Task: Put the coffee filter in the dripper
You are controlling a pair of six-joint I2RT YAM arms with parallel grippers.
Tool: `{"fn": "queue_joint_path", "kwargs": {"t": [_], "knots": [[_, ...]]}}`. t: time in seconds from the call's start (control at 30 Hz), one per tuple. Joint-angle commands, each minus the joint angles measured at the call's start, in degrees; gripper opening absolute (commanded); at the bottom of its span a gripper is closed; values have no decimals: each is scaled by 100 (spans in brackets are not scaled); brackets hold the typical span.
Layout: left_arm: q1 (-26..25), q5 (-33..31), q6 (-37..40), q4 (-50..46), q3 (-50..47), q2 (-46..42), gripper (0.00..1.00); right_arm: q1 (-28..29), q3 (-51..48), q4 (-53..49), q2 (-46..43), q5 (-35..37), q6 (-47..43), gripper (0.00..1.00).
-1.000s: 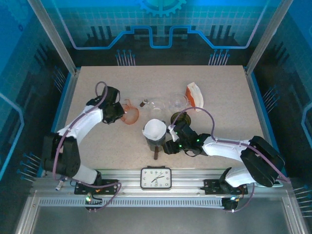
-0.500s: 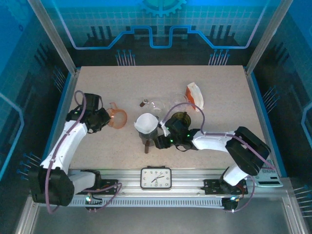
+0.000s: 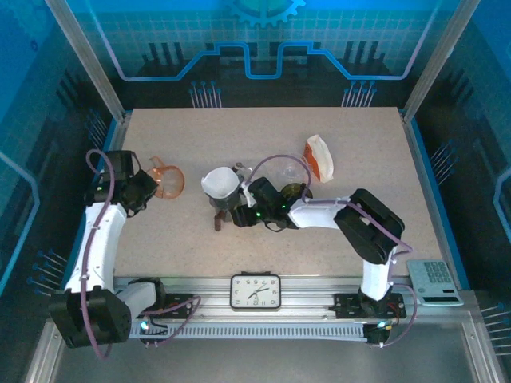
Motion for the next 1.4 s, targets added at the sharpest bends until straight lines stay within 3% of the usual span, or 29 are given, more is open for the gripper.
{"fn": "queue_joint_path", "kwargs": {"t": [0.0, 0.5, 0.9, 1.17, 1.37], "knots": [[114, 165, -37, 219, 361, -163, 0, 69, 437, 85, 375, -16, -49, 45], [317, 271, -156, 311, 622, -238, 0, 66, 2048, -179, 1592, -215, 85, 45], [254, 495, -238, 483, 1397, 45, 0, 73, 826, 112, 534, -156, 259, 50], [-1234, 89, -81, 588, 1887, 68, 0, 69, -409, 137, -896, 167, 399, 51], [-2889, -356, 81, 484, 1864, 71, 0, 41, -1236, -561, -2388, 962, 301, 51]]}}
